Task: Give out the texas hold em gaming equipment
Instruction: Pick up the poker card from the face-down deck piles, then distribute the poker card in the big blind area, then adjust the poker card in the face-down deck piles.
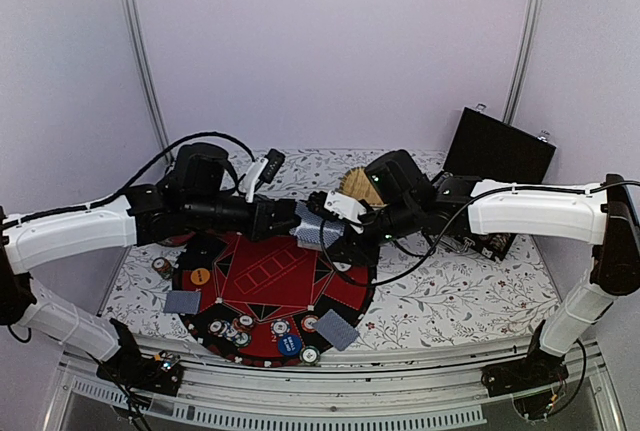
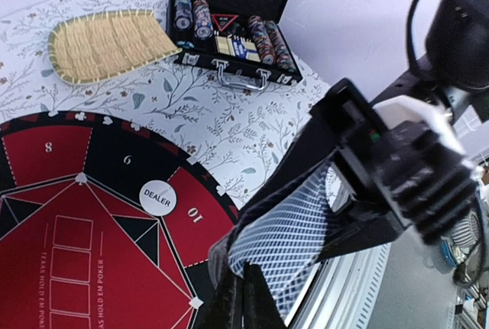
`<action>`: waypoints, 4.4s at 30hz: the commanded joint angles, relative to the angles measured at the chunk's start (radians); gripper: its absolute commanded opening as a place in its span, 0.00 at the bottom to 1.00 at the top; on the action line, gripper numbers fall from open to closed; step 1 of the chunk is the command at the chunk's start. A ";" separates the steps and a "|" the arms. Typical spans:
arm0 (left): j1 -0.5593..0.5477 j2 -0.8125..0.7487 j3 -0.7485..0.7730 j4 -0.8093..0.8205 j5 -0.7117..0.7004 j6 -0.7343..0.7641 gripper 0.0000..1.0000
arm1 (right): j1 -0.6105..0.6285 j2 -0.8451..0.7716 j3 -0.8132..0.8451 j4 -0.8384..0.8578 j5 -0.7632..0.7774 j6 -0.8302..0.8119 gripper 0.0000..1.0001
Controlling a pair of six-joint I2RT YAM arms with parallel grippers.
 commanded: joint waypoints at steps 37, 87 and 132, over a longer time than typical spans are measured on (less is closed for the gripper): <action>0.531 -0.272 -0.152 -0.933 -0.291 -0.257 0.00 | -0.122 -0.066 -0.141 0.153 -0.027 -0.049 0.44; 0.672 -0.036 -0.119 -0.963 -0.283 -0.078 0.00 | -0.130 -0.123 -0.172 0.185 -0.088 -0.065 0.44; 0.386 -0.403 -0.019 -0.624 -0.271 -0.288 0.46 | -0.131 -0.121 -0.135 0.147 -0.107 -0.062 0.44</action>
